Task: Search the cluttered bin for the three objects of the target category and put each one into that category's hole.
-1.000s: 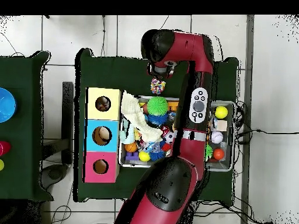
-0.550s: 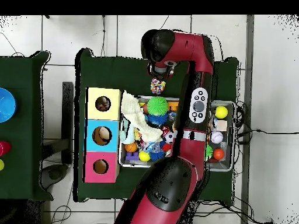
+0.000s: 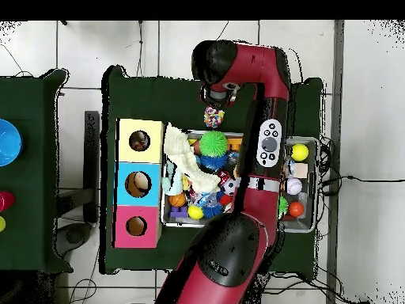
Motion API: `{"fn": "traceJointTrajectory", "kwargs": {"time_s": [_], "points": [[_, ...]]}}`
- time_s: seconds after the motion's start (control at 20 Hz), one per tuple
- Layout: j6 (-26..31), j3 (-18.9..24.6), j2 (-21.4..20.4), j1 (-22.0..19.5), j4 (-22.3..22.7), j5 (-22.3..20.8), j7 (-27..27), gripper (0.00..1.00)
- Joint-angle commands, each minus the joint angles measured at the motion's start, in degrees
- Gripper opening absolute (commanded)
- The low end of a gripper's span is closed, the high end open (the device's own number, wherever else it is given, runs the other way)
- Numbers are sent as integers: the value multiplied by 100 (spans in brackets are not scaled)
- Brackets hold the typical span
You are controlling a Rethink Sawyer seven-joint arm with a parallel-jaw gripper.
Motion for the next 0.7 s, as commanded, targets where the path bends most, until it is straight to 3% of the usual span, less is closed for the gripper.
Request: {"fn": "traceJointTrajectory", "kwargs": {"time_s": [0.05, 0.5, 0.55, 0.7], "points": [[-511, -280, 100, -120, 113, -103, -149, 0], [-631, -281, 105, -111, 86, -126, -74, 0], [-563, -257, 116, -111, 68, -123, -80, 100], [-536, -225, 118, -104, 31, -169, -132, 100]]}}
